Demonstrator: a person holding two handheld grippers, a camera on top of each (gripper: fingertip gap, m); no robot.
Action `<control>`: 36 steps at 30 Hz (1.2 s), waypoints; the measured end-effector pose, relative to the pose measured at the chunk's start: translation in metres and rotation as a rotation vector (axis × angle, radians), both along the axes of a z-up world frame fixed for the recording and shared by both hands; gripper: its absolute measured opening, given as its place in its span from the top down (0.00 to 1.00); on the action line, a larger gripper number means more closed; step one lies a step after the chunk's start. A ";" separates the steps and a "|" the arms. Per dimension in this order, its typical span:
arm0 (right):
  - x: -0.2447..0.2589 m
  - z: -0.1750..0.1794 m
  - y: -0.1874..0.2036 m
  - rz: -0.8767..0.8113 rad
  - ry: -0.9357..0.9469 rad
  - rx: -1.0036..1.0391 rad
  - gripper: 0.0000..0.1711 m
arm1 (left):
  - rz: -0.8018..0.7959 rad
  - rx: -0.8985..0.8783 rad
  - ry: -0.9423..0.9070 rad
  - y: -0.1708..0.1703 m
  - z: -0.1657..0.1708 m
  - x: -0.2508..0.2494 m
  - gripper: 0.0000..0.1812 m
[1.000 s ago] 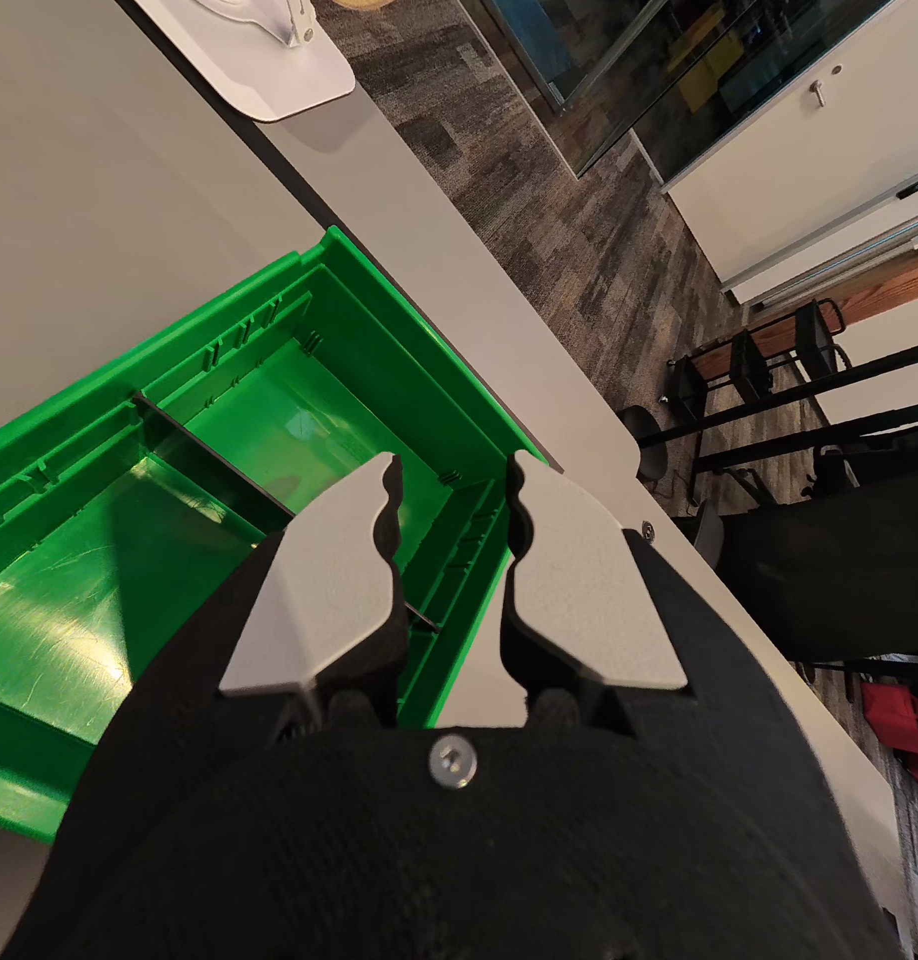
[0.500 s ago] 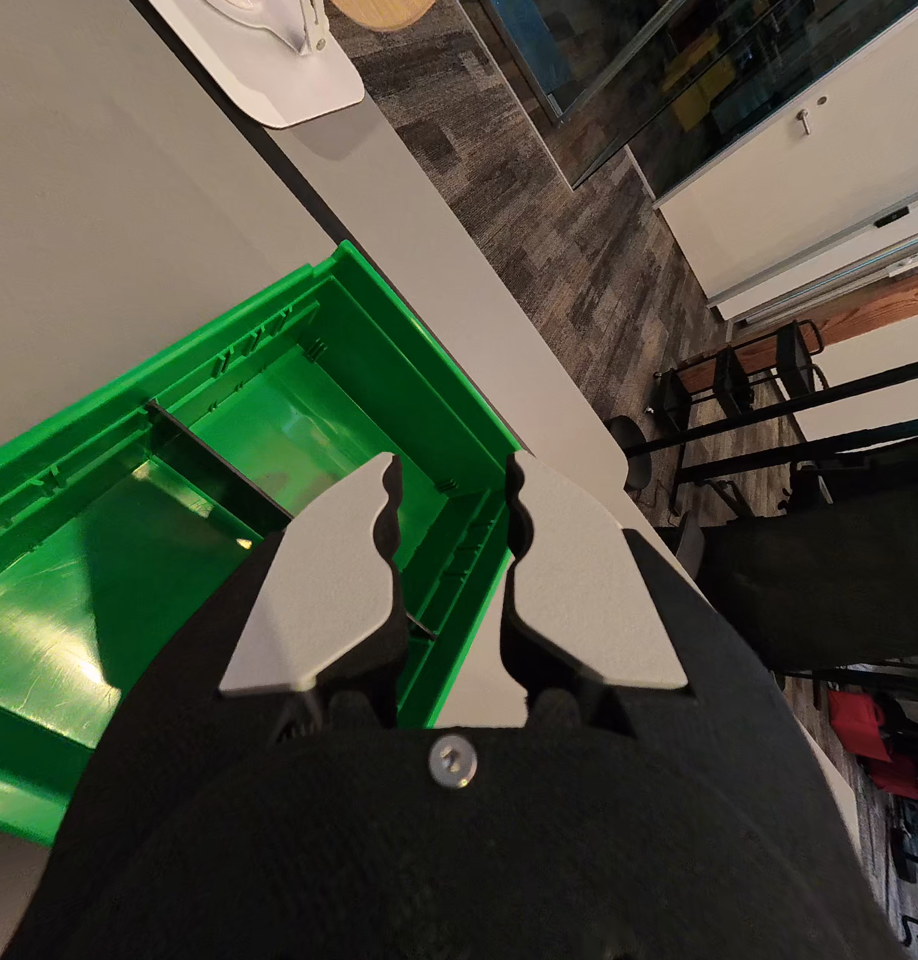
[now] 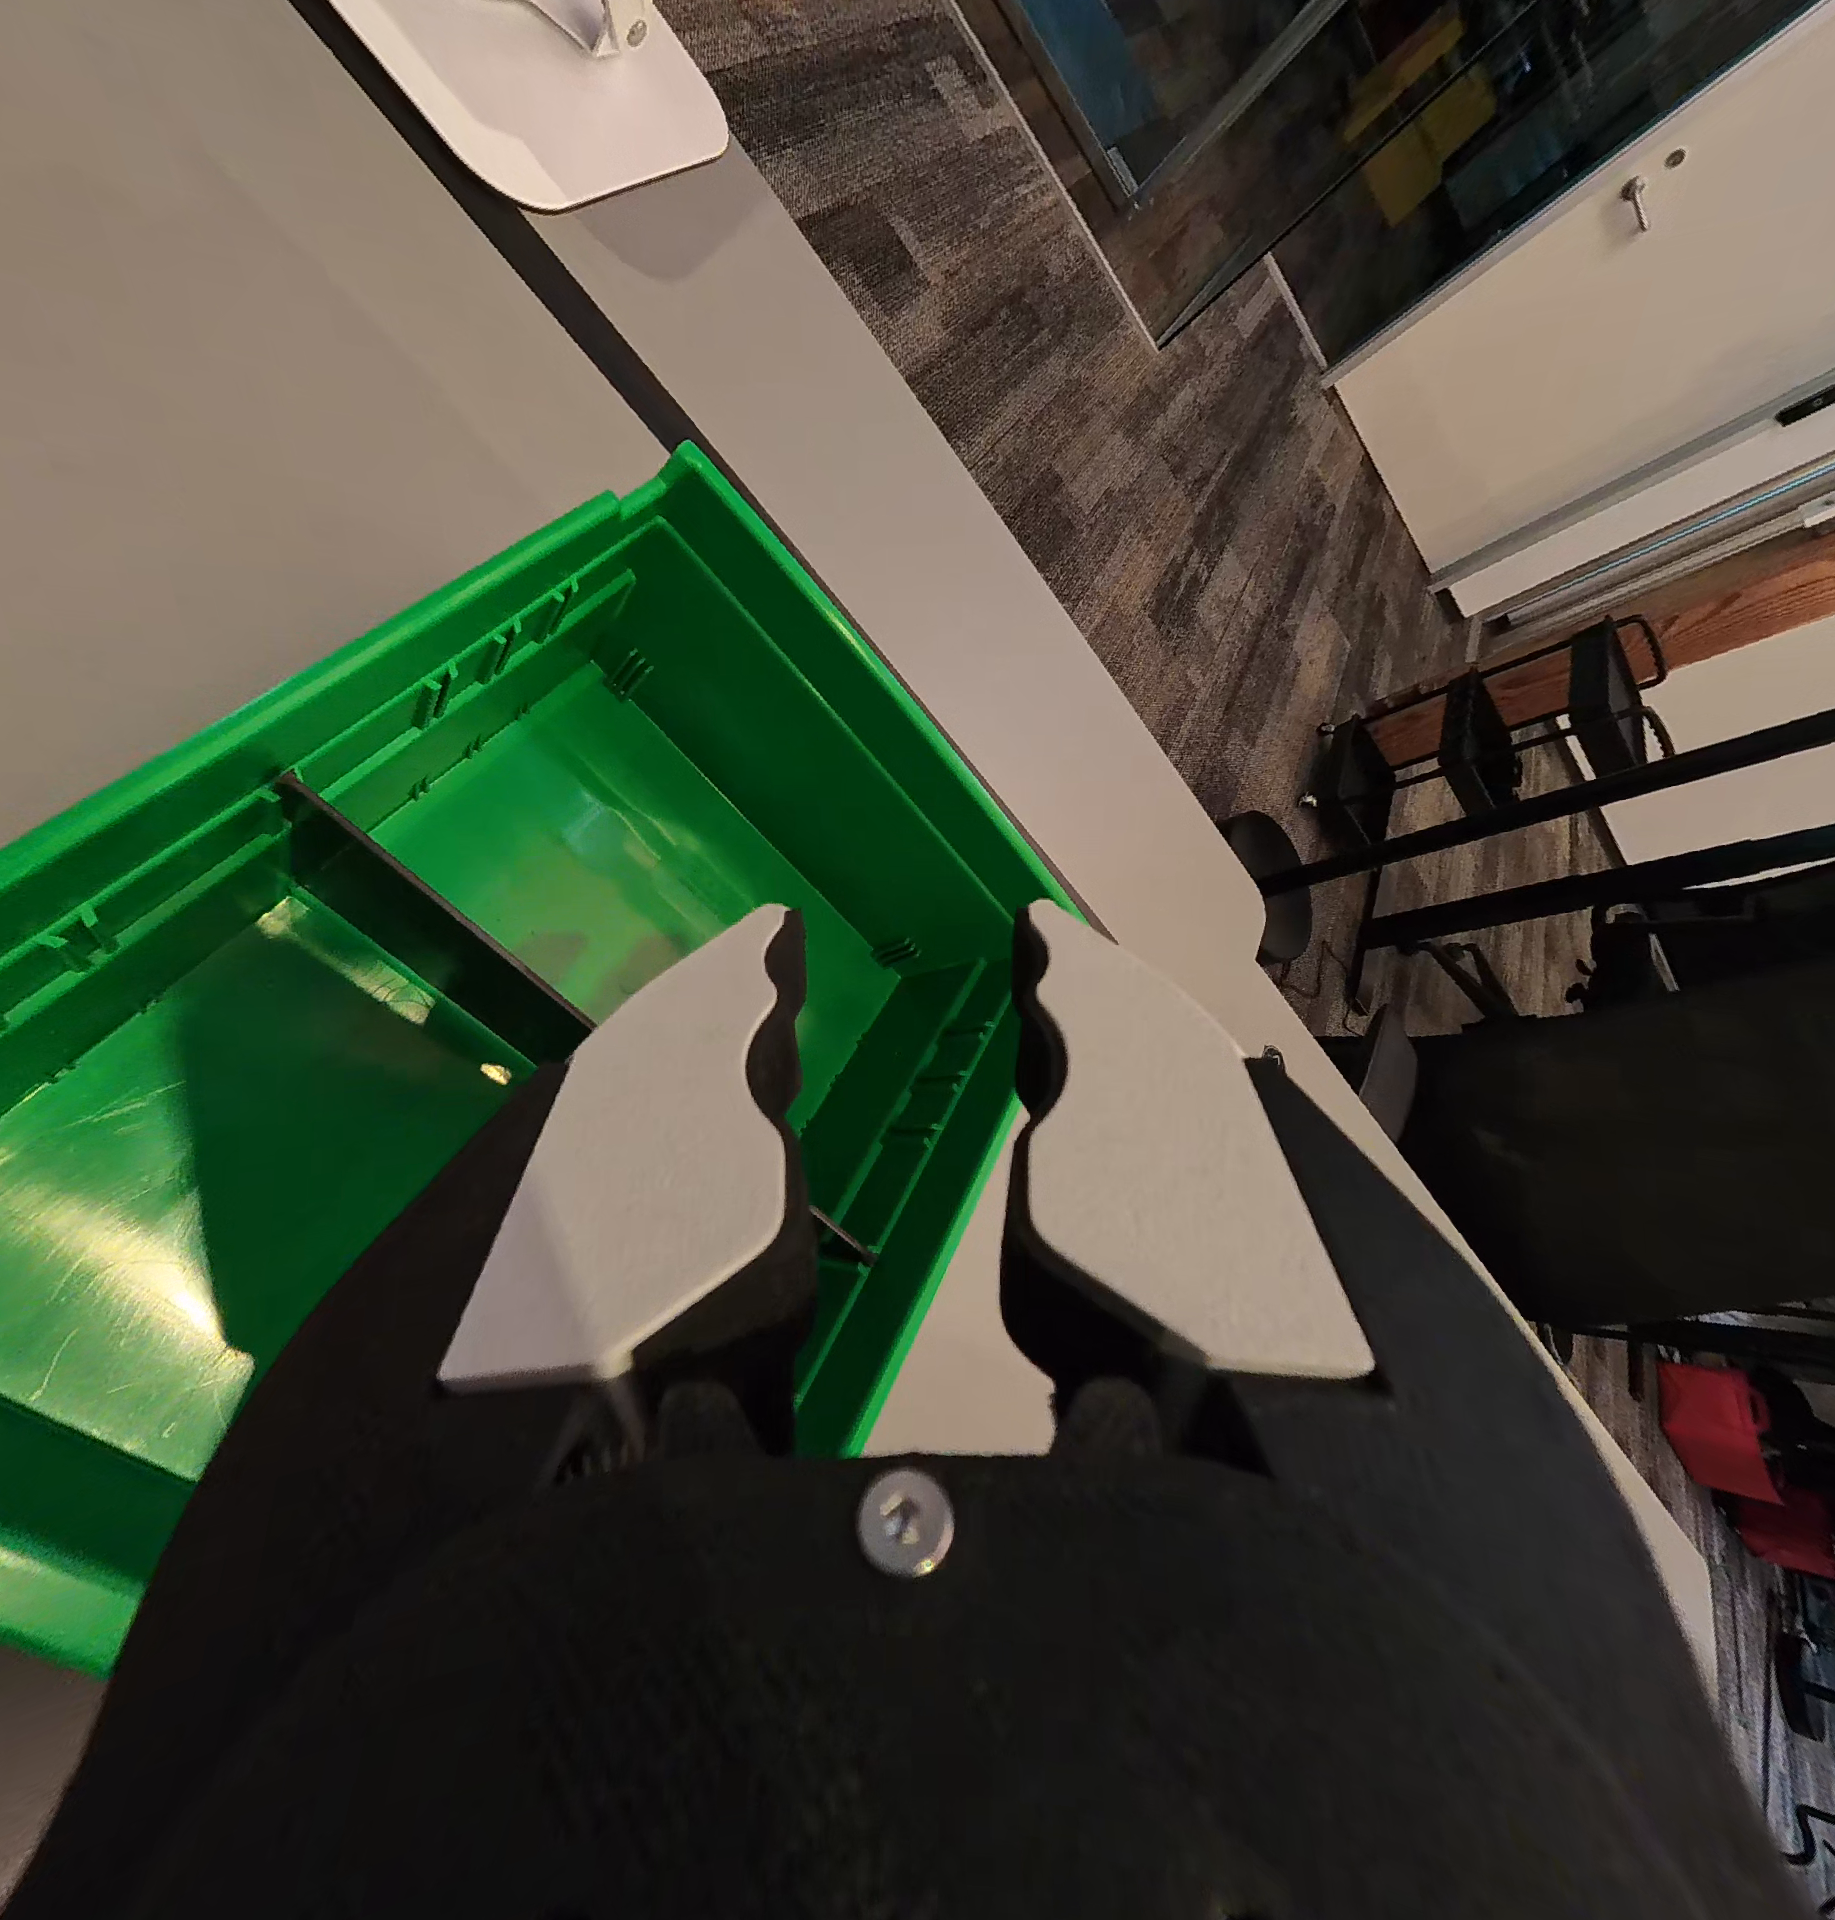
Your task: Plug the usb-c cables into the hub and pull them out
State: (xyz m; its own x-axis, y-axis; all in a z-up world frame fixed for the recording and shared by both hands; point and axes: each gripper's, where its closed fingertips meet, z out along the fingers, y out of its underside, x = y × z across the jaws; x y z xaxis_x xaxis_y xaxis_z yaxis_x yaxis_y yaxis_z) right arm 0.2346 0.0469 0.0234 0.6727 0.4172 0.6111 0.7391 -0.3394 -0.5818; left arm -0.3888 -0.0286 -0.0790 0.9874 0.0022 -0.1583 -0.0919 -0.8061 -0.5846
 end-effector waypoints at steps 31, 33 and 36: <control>0.006 -0.003 -0.005 0.011 0.016 -0.012 0.77 | -0.166 0.180 -0.015 0.015 0.071 0.037 1.00; 0.008 -0.002 -0.006 0.006 0.024 -0.009 0.77 | -0.171 0.222 0.029 0.013 0.088 0.043 1.00; 0.011 -0.003 -0.007 0.001 0.032 -0.011 0.77 | -0.173 0.287 0.084 0.006 0.119 0.052 1.00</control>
State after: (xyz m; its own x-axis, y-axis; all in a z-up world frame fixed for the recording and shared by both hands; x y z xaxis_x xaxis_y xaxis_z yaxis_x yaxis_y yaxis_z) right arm 0.2457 0.0404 0.0200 0.6911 0.4247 0.5848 0.7208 -0.3448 -0.6013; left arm -0.3364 -0.0228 0.0403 0.9606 -0.1076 -0.2561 -0.2700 -0.5782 -0.7699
